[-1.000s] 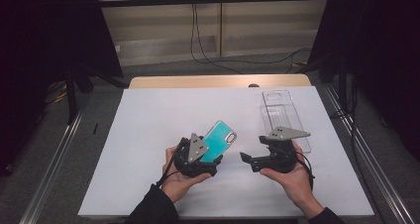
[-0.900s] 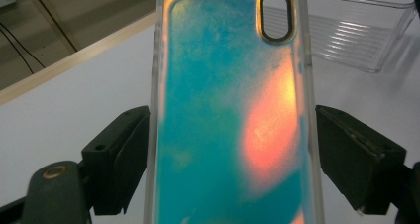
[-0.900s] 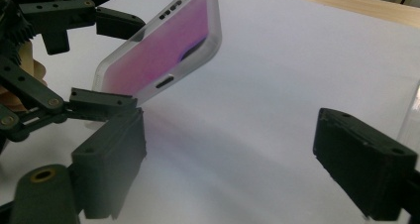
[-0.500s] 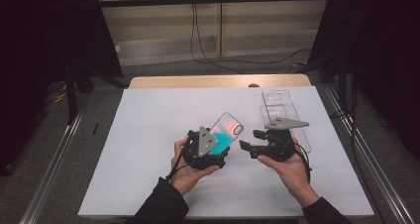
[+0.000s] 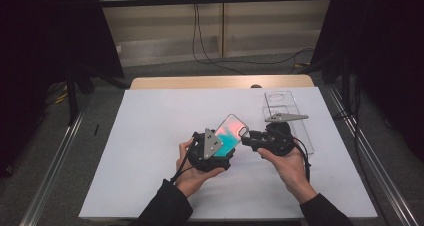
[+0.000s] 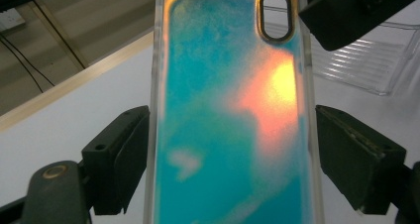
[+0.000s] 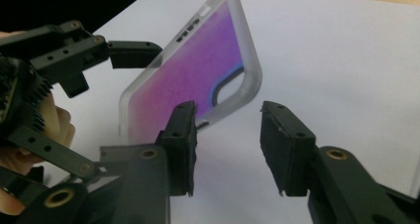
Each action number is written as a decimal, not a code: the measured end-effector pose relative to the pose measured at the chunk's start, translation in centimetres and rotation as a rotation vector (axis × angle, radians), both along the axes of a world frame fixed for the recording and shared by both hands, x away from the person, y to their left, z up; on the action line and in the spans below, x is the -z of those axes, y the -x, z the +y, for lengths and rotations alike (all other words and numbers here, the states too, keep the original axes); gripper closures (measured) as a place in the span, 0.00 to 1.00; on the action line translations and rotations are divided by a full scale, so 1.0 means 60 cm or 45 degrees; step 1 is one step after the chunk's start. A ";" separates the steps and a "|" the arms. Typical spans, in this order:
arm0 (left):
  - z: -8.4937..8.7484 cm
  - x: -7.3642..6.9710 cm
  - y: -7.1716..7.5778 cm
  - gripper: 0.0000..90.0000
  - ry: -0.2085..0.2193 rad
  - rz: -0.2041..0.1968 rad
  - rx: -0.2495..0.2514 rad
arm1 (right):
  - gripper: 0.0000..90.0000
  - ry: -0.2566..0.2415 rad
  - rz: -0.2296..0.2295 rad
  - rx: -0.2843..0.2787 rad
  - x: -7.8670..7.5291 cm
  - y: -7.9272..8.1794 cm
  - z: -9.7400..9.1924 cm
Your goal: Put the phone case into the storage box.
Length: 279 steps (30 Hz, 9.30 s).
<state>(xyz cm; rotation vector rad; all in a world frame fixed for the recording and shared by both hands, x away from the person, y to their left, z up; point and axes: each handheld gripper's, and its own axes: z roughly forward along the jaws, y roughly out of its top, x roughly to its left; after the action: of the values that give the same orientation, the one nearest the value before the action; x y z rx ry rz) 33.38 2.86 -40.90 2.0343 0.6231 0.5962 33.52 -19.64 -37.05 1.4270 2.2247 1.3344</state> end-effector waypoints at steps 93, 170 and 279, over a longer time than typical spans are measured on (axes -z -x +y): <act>0.071 0.007 -0.013 0.04 0.257 -0.005 -0.076 | 0.93 -0.113 -0.130 0.114 -0.014 -0.007 -0.030; 0.304 0.037 0.066 0.03 0.439 -0.041 -0.312 | 0.94 -0.052 -0.391 0.332 -0.120 -0.032 -0.160; 0.309 0.043 0.059 0.04 0.421 0.002 -0.335 | 0.94 0.413 -0.379 0.577 0.011 -0.212 -0.180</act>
<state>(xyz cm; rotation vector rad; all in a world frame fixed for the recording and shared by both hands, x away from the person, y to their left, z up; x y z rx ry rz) 29.83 21.38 -43.47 1.6568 0.9349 0.5994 46.27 -30.42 -37.72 1.3914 1.6987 0.9162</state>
